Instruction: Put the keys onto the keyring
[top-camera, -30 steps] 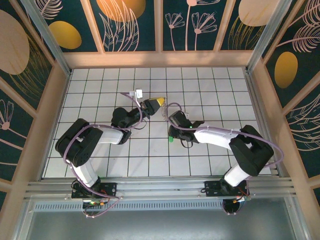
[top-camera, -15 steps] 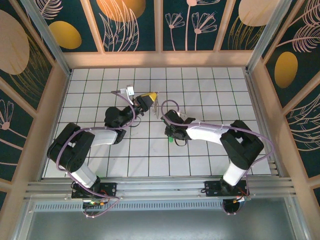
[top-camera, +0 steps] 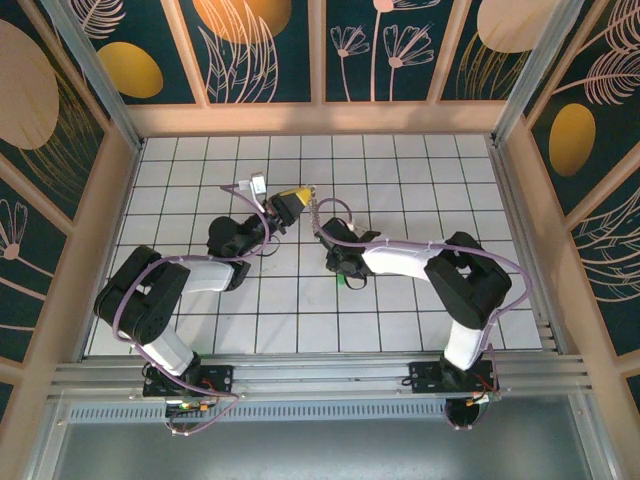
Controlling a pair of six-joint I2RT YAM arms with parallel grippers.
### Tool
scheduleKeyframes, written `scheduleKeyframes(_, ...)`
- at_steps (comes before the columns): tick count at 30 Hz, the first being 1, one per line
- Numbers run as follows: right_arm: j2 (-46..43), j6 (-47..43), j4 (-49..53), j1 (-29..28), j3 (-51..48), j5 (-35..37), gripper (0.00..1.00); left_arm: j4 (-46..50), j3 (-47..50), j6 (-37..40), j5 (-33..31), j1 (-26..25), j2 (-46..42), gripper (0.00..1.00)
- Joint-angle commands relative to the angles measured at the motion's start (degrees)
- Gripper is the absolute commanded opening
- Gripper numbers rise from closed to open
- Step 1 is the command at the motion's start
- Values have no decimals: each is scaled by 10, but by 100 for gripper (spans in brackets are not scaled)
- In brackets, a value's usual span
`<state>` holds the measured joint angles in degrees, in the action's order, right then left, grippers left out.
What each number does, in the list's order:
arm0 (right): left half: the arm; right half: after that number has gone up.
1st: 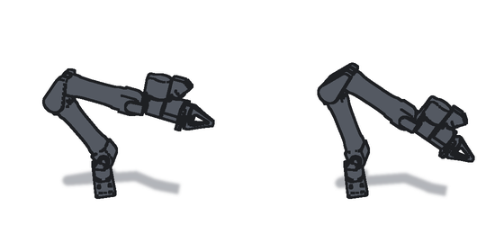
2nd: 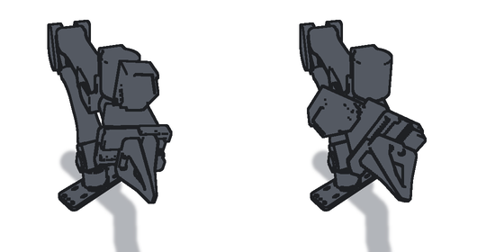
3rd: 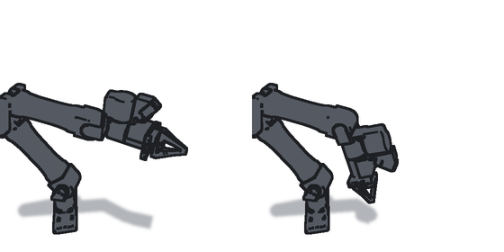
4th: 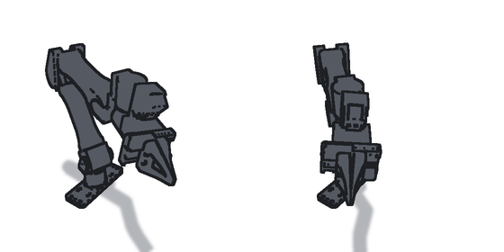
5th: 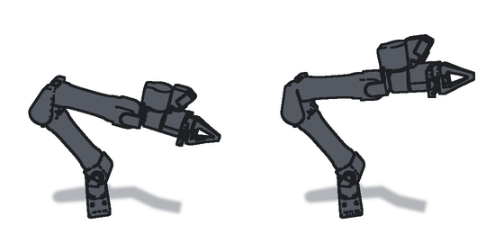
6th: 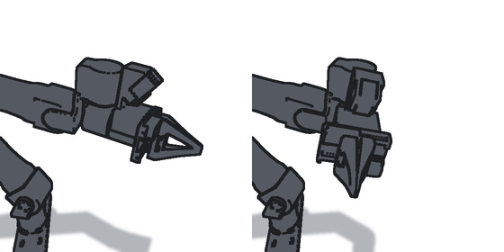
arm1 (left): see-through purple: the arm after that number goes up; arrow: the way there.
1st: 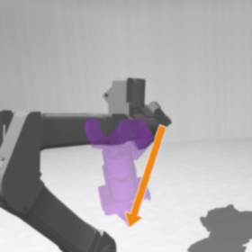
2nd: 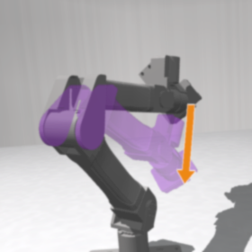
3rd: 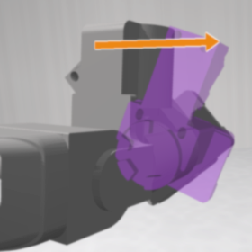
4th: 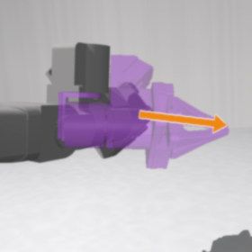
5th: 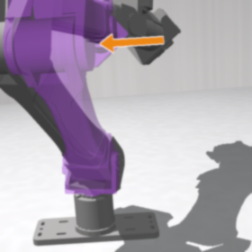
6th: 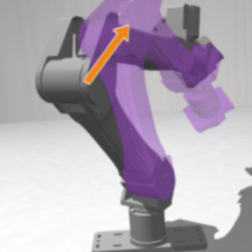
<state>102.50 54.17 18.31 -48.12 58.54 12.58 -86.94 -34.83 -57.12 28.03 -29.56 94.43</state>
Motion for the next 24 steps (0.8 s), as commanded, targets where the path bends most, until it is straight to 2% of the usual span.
scheduleKeyframes(1, 11, 3, 26, -6, 15, 13, 32, -52, 5, -8, 4, 4, -1, 0)
scheduleKeyframes(14, -15, 8, 27, -11, -13, 21, 14, -67, 0, -20, 10, 4, 10, 0)
scheduleKeyframes(24, -29, 5, 30, -15, -18, 32, 16, -75, -6, -30, 15, 4, 20, 0)
